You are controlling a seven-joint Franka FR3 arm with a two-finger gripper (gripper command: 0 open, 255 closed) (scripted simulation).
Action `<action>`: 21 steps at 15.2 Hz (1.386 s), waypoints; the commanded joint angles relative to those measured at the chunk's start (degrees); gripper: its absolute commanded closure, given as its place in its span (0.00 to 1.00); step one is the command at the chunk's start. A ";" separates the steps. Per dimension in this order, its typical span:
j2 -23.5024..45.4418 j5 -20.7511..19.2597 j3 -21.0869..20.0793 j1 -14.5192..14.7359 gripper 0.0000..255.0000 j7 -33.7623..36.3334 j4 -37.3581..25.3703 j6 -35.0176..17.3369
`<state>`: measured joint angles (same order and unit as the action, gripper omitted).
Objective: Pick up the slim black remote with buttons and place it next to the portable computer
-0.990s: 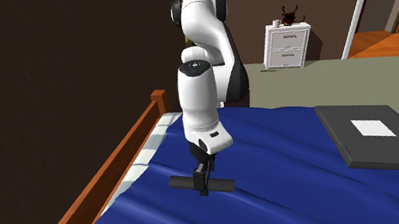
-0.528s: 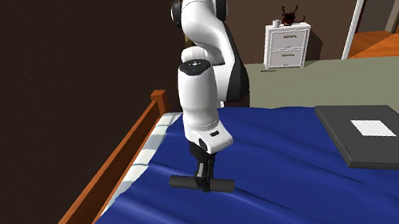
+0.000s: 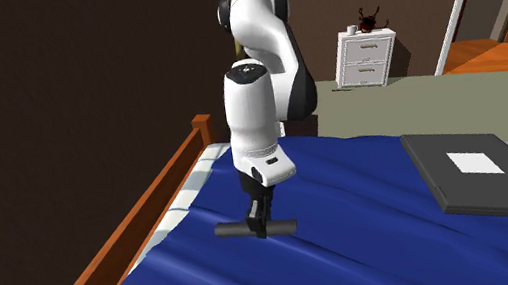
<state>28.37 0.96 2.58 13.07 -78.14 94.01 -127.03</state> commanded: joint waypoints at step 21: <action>-7.98 -1.70 -1.60 5.19 1.00 7.39 -0.08 8.12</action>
<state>21.12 -0.46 1.30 17.33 -72.16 93.15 -118.84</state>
